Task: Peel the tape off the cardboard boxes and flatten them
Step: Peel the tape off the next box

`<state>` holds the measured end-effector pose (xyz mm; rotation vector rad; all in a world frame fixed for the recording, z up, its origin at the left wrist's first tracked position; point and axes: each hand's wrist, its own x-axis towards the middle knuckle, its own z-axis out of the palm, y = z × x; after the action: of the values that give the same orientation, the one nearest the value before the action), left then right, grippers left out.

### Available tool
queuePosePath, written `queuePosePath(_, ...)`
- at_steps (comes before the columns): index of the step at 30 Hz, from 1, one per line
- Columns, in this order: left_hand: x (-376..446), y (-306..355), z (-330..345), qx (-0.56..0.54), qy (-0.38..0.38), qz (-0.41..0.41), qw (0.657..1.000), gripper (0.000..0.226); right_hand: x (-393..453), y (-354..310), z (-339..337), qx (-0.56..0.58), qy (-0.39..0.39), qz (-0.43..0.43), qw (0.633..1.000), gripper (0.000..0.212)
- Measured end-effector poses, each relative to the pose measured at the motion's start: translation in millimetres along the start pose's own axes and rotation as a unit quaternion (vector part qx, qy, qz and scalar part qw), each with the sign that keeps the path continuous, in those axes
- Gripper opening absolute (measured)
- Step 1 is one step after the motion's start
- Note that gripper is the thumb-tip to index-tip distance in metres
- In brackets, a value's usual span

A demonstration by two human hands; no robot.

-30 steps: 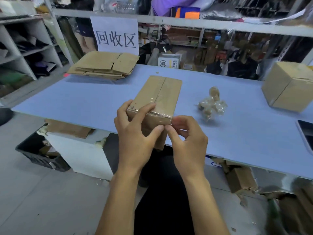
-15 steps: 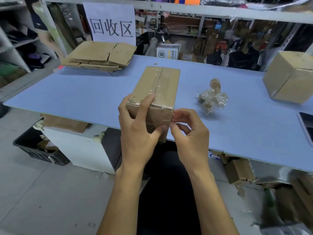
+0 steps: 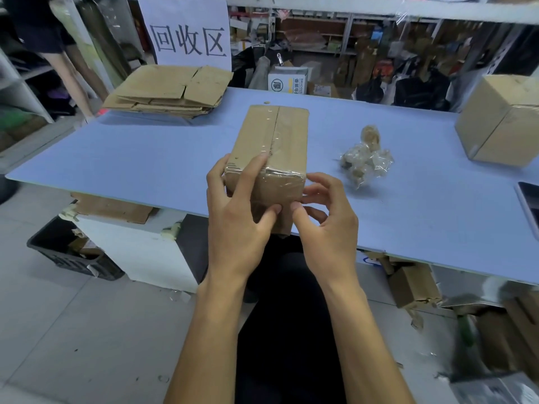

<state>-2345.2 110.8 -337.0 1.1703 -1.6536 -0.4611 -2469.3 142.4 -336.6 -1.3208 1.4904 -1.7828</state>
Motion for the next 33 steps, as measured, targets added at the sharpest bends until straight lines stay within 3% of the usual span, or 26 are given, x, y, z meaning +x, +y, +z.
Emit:
queuePosePath(4,-0.6,1.9,2.0,0.011,0.001,0.0,1.0,0.078,1.2,1.3,-1.9,0.012,0.001,-0.007,1.0,0.052)
queuePosePath(10,-0.6,3.9,3.1,0.017,-0.009,0.0,1.0,0.085,3.1,7.0,-2.8,0.01,0.009,-0.005,1.0,0.032)
queuePosePath(17,-0.4,2.3,-2.2,0.008,-0.027,-0.014,0.999,0.089,-5.6,26.9,2.7,-0.152,0.015,-0.117,0.981,0.023)
queuePosePath(25,1.5,6.3,-5.8,-0.04,-0.022,0.0,0.999,0.074,-2.9,32.1,0.3,-0.147,0.125,-0.126,0.973,0.012)
queuePosePath(33,3.3,8.9,-4.9,-0.052,-0.017,0.007,0.998,0.072,0.6,25.8,-2.2,-0.145,0.126,-0.134,0.972,0.01)
